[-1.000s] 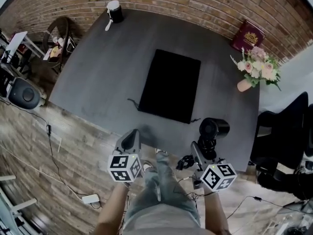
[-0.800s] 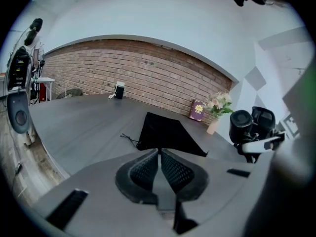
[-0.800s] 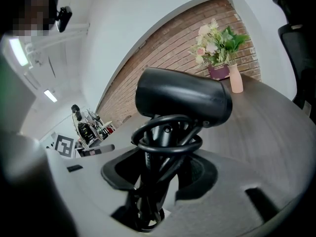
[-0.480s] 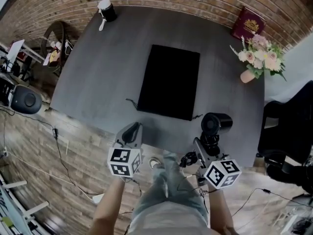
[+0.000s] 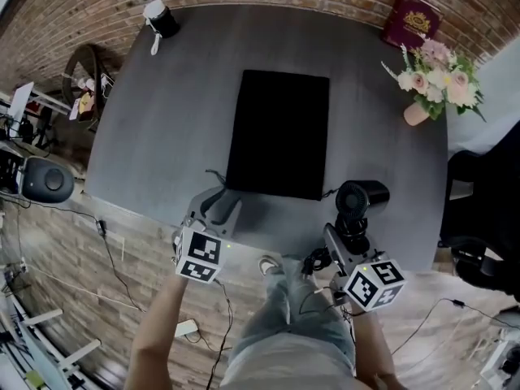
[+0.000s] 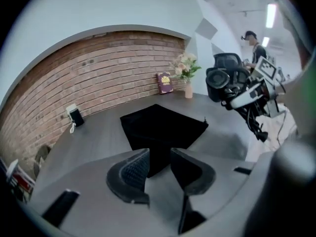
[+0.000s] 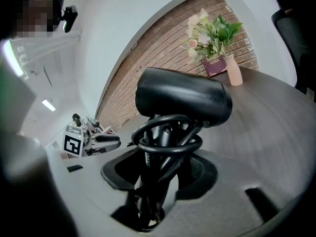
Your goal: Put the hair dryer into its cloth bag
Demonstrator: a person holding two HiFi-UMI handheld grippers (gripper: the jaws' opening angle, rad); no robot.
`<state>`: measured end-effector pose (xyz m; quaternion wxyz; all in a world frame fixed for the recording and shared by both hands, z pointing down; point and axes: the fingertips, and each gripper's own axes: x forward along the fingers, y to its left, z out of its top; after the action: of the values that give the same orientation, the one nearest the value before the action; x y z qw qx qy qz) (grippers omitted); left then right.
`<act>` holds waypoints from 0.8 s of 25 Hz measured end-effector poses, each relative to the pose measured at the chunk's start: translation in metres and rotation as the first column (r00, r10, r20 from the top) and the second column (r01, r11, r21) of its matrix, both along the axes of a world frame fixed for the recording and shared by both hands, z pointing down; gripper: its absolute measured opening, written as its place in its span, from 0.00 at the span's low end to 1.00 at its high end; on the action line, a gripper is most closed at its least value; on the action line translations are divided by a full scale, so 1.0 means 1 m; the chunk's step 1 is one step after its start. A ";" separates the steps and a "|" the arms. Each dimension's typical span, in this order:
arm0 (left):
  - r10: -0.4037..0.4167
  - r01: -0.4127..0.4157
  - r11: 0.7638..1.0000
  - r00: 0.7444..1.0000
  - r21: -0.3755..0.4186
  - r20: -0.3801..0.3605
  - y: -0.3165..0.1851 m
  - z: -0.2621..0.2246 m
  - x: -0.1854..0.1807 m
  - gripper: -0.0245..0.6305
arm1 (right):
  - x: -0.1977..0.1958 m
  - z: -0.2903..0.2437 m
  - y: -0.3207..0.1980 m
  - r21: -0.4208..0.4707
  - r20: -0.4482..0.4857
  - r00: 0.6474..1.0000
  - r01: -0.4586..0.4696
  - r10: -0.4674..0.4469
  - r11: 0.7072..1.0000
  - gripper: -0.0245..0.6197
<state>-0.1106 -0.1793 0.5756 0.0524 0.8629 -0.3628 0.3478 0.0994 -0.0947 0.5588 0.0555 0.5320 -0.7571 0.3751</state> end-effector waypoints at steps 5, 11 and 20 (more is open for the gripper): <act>0.251 -0.252 0.968 0.955 -0.009 0.159 -0.003 0.013 0.011 0.26 | 0.003 0.005 -0.007 -0.005 0.006 1.000 -0.014 0.014 1.000 0.32; 0.447 -0.446 0.891 0.825 -0.086 0.345 -0.009 0.042 0.010 0.26 | 0.007 0.011 -0.012 -0.015 0.009 0.999 -0.037 0.037 0.999 0.32; 0.538 -0.537 0.832 0.723 -0.138 0.434 -0.014 0.068 0.015 0.26 | 0.014 0.015 -0.017 -0.034 -0.001 0.998 -0.061 0.061 0.998 0.32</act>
<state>-0.0956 -0.1934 0.6432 -0.1358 0.8243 -0.0988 0.5406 0.1139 -0.1115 0.5741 0.0530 0.5540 -0.7339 0.3895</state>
